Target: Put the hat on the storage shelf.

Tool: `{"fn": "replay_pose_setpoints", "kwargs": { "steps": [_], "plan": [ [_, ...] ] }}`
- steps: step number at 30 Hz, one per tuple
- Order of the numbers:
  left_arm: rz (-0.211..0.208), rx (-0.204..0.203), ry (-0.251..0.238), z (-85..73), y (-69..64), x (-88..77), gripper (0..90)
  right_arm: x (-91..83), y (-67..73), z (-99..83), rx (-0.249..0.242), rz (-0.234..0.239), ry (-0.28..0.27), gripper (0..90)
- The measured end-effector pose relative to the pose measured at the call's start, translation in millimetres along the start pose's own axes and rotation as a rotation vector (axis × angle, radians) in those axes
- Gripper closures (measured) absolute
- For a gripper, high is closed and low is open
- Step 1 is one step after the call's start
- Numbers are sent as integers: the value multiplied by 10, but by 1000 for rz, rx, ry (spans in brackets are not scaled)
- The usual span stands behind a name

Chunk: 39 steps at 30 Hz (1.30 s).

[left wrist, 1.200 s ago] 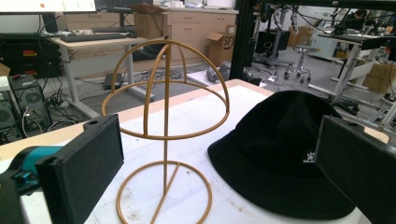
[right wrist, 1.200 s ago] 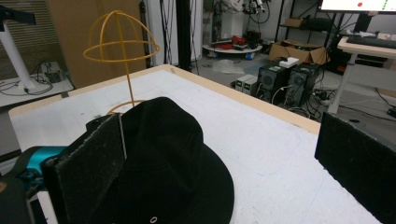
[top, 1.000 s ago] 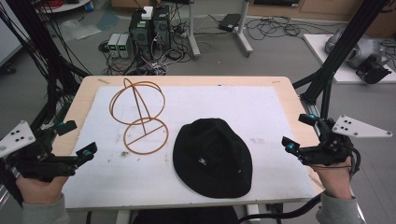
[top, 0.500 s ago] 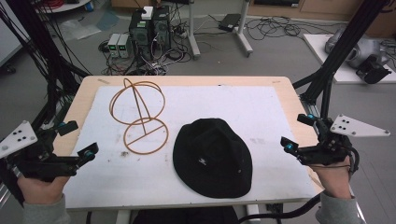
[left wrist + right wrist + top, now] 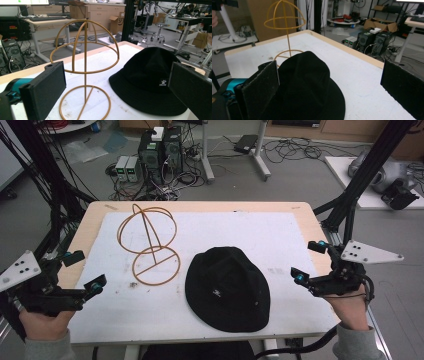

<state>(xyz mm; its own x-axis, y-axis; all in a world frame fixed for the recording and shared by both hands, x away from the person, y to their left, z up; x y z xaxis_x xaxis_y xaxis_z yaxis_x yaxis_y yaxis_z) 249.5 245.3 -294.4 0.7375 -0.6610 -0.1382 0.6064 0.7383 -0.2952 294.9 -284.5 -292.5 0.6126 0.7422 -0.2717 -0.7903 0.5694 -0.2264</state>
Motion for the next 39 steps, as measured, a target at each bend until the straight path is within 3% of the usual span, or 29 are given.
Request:
{"fn": "replay_pose_setpoints", "kwargs": {
  "steps": [16,27,39],
  "plan": [
    [7,3,15,-29,-10,27,17,324,125,129,-55,91,41,11],
    [13,-7,11,-47,-15,-36,17,496,144,186,-70,127,61,11],
    [25,-5,14,-78,-13,-114,17,822,244,178,-87,177,91,11]
  ]
}}
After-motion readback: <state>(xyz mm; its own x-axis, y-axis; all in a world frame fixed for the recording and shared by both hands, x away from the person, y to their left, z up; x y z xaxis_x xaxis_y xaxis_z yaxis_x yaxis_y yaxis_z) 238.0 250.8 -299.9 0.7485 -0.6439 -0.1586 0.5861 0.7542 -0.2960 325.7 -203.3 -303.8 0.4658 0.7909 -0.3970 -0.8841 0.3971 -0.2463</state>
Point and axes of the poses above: each handheld gripper's, and its own axes: x roughly forward along the jaws, z roughly out of its top, y roughly to its left, the point moved 6 cm from there along x, roughly forward along the jaws, and after that the axes turned 13 degrees about -x, right-handed, at the moved point
